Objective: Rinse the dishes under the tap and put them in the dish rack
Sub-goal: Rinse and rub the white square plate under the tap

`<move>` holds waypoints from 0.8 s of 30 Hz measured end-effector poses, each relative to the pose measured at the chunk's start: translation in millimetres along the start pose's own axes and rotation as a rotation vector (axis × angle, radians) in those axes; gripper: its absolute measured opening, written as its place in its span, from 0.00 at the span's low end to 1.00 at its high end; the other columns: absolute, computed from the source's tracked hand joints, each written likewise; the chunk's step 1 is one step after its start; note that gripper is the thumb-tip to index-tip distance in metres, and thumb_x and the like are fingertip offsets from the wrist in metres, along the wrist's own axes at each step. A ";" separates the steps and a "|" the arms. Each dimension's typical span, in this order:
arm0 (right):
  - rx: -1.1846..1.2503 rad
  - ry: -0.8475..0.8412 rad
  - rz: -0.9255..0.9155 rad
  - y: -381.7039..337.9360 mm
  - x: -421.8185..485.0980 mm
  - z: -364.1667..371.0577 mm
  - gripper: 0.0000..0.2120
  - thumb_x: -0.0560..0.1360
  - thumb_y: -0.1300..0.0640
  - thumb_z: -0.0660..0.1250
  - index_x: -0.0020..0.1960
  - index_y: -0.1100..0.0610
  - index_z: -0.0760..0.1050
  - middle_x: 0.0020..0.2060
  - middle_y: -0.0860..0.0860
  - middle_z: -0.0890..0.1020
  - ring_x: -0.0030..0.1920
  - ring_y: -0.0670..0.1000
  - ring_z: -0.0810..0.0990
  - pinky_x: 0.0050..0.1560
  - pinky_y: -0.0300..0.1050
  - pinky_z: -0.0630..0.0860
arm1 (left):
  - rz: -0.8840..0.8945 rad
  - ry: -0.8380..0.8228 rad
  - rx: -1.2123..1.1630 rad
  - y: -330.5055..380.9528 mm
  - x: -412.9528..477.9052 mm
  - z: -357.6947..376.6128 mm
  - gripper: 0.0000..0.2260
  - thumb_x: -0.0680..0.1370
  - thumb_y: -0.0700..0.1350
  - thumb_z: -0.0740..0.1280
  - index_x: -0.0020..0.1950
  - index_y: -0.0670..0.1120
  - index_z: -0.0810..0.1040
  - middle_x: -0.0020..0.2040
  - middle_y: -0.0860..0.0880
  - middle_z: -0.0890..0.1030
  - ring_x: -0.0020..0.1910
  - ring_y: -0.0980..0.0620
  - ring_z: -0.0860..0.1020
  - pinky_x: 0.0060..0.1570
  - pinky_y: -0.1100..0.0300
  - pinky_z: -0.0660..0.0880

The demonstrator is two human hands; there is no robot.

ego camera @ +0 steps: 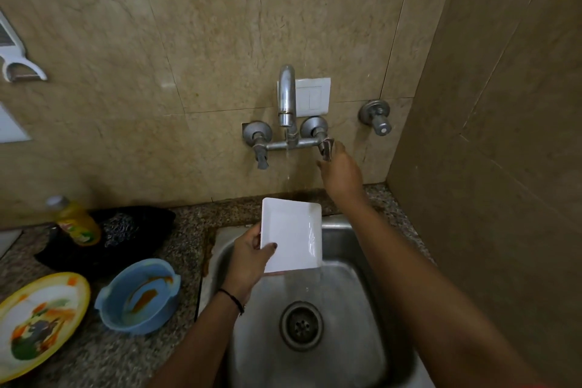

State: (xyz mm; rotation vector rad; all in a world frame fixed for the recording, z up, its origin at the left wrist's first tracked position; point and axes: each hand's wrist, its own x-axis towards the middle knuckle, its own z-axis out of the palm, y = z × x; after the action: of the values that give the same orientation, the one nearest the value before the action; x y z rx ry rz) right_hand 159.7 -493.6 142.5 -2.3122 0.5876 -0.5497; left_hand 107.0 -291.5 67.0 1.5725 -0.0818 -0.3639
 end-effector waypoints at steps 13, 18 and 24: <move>0.373 -0.358 0.341 71.2 -109.2 10.2 0.13 0.78 0.55 0.63 0.59 0.61 0.76 0.56 0.58 0.80 0.53 0.55 0.78 0.51 0.47 0.74 | 0.074 0.059 0.123 -19.0 -27.8 -8.9 0.15 0.77 0.31 0.64 0.64 0.39 0.76 0.54 0.46 0.81 0.37 0.66 0.81 0.36 0.72 0.76; 0.683 -0.550 0.761 80.5 -114.4 5.8 0.23 0.77 0.38 0.57 0.49 0.58 0.75 0.41 0.59 0.81 0.44 0.59 0.81 0.39 0.51 0.78 | 0.143 0.026 0.210 -21.8 -35.8 -12.3 0.13 0.76 0.30 0.65 0.61 0.37 0.78 0.56 0.45 0.80 0.47 0.62 0.81 0.42 0.73 0.74; 0.990 -0.711 0.916 93.3 -128.2 7.8 0.21 0.75 0.55 0.67 0.64 0.66 0.72 0.54 0.64 0.77 0.47 0.59 0.80 0.41 0.55 0.82 | 0.257 -0.258 0.304 -16.7 -25.9 -15.2 0.13 0.74 0.31 0.68 0.59 0.36 0.79 0.53 0.58 0.82 0.55 0.73 0.76 0.63 0.74 0.63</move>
State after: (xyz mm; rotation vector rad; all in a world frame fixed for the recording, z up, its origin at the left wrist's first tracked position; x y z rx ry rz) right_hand 36.1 -482.0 43.6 -0.9941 0.7019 0.3705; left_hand 83.9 -269.0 55.1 1.7809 -0.5555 -0.3611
